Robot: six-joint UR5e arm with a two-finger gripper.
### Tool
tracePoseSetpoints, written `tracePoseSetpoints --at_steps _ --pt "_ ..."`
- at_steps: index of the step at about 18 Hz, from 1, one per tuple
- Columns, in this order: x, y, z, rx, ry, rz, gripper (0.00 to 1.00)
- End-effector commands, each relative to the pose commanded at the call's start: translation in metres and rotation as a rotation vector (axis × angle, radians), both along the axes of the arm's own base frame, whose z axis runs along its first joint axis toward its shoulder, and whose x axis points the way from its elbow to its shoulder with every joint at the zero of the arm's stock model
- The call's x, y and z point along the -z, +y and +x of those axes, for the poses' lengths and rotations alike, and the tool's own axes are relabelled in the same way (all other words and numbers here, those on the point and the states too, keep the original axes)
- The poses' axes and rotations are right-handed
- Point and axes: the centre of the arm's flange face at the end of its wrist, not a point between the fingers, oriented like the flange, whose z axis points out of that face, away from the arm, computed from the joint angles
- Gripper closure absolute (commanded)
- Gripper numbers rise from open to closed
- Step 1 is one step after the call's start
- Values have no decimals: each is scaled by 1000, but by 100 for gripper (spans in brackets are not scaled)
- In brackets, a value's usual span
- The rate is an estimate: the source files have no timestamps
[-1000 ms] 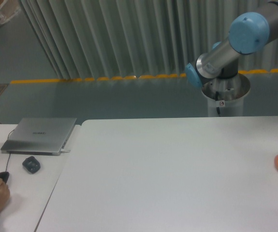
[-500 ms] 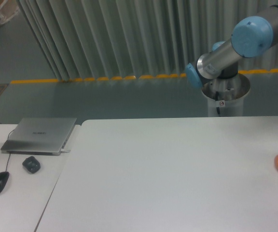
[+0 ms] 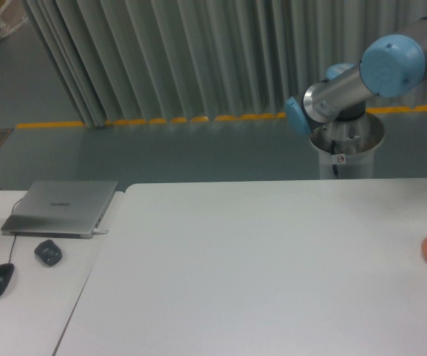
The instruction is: Place the red pepper on the table
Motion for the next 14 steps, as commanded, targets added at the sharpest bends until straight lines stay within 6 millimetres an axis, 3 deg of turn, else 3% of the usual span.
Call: tracePoseSetpoints --at_steps 6,14 --pt "-2 0 -1 -2 10 3 0" --pt "20 7 2 17 -3 -9 0"
